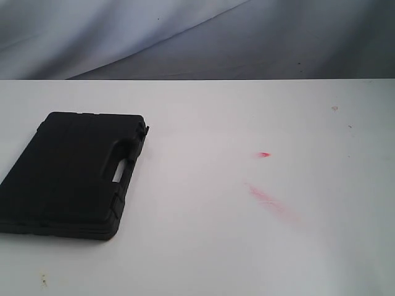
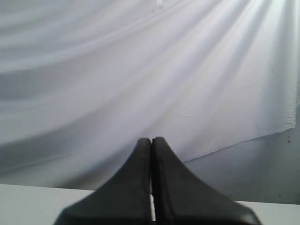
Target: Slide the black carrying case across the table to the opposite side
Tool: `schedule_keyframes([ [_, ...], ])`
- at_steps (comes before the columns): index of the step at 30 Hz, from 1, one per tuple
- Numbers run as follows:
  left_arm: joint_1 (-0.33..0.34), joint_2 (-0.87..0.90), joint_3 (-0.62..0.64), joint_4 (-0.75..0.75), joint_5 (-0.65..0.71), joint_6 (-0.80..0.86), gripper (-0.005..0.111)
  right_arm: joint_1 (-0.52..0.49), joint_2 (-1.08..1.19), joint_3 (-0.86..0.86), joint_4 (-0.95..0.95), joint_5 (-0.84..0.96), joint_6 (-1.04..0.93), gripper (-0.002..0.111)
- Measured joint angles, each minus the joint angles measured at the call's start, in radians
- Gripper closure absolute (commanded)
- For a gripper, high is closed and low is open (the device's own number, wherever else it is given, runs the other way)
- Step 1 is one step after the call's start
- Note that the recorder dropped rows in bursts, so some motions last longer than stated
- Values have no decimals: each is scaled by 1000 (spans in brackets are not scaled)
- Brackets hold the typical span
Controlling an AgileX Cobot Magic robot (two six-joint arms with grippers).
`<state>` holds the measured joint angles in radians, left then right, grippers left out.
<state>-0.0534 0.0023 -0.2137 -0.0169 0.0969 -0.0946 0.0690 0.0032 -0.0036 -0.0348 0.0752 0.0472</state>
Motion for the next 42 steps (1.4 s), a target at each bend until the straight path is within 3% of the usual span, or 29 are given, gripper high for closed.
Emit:
schedule_keyframes([
  [24, 0, 0, -97, 0, 56, -2, 107, 0, 0, 0, 0, 0, 0, 108],
  [36, 0, 46, -375, 33, 380, 40, 107, 0, 0, 0, 0, 0, 0, 108],
  [42, 0, 366, -608, 7, 732, 139, 107, 0, 0, 0, 0, 0, 0, 108],
])
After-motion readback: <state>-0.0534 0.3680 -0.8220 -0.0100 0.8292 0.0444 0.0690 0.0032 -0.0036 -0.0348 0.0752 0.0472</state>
